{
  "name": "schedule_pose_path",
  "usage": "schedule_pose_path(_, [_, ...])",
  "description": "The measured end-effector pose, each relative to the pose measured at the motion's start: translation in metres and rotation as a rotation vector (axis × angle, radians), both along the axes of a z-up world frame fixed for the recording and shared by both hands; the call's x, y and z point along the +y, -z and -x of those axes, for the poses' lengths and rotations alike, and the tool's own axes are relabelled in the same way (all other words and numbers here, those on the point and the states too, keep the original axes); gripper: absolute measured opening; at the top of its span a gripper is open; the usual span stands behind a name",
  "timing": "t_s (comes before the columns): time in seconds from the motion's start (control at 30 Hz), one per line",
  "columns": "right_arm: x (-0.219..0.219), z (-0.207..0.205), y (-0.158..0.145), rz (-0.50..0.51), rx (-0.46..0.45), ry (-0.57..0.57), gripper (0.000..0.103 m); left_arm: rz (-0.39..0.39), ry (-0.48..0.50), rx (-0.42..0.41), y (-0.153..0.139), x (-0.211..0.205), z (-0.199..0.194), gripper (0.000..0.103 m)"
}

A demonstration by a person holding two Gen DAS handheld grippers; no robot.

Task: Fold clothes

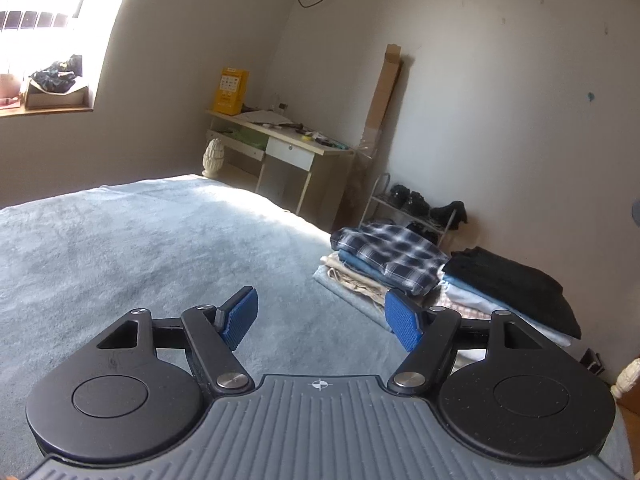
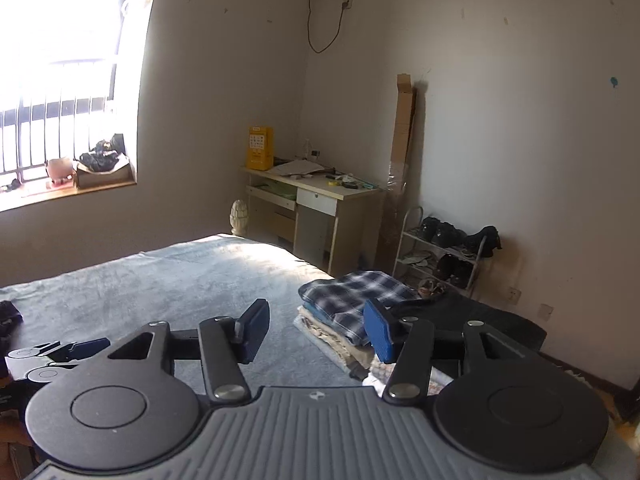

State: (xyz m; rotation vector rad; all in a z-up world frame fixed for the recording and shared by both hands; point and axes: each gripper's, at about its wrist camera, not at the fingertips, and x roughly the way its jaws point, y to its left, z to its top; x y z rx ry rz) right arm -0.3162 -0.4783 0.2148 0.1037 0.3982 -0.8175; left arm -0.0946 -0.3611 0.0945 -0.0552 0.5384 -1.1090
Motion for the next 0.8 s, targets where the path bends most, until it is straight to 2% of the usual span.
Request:
schedule_pose_path(0.1, [0.002,0.016,0.019,-0.044,-0.062,-0.023,0.057,-0.028,0.022,0.040,-0.002,-0.006,0.015,0.072])
schedule_pose_path(0.2, [-0.002,0.038,0.043,-0.064,-0.106,-0.025,0.058,-0.143,0.099,0.043,-0.003,-0.019,0.037,0.078])
schedule_pose_path(0.3, [-0.012,0.065,0.060,-0.123,-0.114,0.059,0.062,-0.196,0.110,0.051,0.003,-0.024,0.061,0.083])
schedule_pose_path(0.4, [-0.020,0.092,0.073,-0.230,-0.085,0.132,0.067,-0.218,0.126,0.094,0.014,-0.029,0.088,0.088])
schedule_pose_path(0.5, [-0.020,0.115,0.087,-0.286,0.005,0.203,0.072,-0.240,0.176,0.134,0.024,-0.037,0.117,0.093])
schedule_pose_path(0.57, [-0.010,0.129,0.093,-0.230,0.054,0.237,0.075,-0.231,0.199,0.124,0.028,-0.039,0.139,0.098])
schedule_pose_path(0.67, [0.010,0.158,0.098,-0.160,0.051,0.301,0.083,-0.227,0.218,0.113,0.027,-0.044,0.167,0.100])
schedule_pose_path(0.7, [0.015,0.168,0.100,-0.153,0.044,0.318,0.089,-0.229,0.225,0.109,0.026,-0.045,0.176,0.101])
schedule_pose_path(0.8, [0.020,0.191,0.106,-0.184,0.038,0.357,0.094,-0.240,0.255,0.085,0.025,-0.048,0.203,0.103])
